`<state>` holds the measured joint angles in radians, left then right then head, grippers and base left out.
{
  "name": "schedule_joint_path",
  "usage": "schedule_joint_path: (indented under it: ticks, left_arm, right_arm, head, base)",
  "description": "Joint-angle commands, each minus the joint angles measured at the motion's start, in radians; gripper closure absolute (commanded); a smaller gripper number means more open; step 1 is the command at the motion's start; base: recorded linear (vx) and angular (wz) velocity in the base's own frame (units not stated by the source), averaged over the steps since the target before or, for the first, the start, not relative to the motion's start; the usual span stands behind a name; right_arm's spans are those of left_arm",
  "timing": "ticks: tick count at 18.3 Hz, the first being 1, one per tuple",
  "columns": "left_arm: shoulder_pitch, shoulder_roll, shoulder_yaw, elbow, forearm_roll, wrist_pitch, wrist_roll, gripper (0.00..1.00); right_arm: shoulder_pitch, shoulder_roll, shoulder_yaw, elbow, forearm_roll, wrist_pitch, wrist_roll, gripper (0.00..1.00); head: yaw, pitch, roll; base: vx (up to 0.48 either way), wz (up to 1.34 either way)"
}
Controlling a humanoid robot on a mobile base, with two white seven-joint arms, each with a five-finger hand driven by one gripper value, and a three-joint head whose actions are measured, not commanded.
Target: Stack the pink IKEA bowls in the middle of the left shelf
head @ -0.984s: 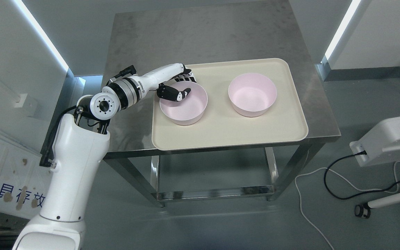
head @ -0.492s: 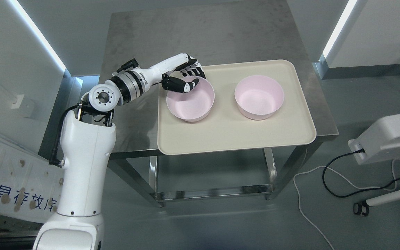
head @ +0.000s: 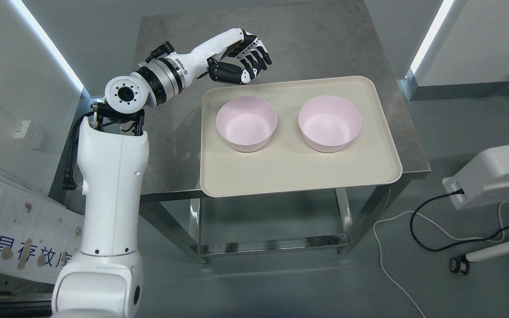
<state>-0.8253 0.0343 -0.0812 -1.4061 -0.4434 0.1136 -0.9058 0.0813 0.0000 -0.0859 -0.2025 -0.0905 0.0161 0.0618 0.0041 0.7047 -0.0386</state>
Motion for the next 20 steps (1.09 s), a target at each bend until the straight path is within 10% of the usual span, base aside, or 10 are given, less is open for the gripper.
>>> schedule_joint_path:
  ticks: [1, 4, 20]
  left_arm:
    - [0.023, -0.017, 0.024, -0.028, 0.012, 0.001, 0.001, 0.7]
    - [0.125, -0.017, 0.083, -0.134, 0.012, -0.011, 0.002, 0.31]
    - [0.212, 0.061, 0.02, -0.154, -0.116, 0.066, 0.005, 0.33]
  right_arm:
    - [0.0, -0.017, 0.0, 0.0, 0.0, -0.001, -0.002, 0.0]
    - [0.0, -0.017, 0.0, 0.0, 0.0, -0.001, -0.002, 0.0]
    - [0.0, -0.017, 0.0, 0.0, 0.0, -0.001, 0.0, 0.0]
  head:
    - [0.0, 0.0, 0.0]
    - [0.0, 0.0, 0.0]
    - [0.0, 0.0, 0.0]
  base:
    - [0.0, 0.0]
    - [0.0, 0.0]
    - [0.0, 0.0]
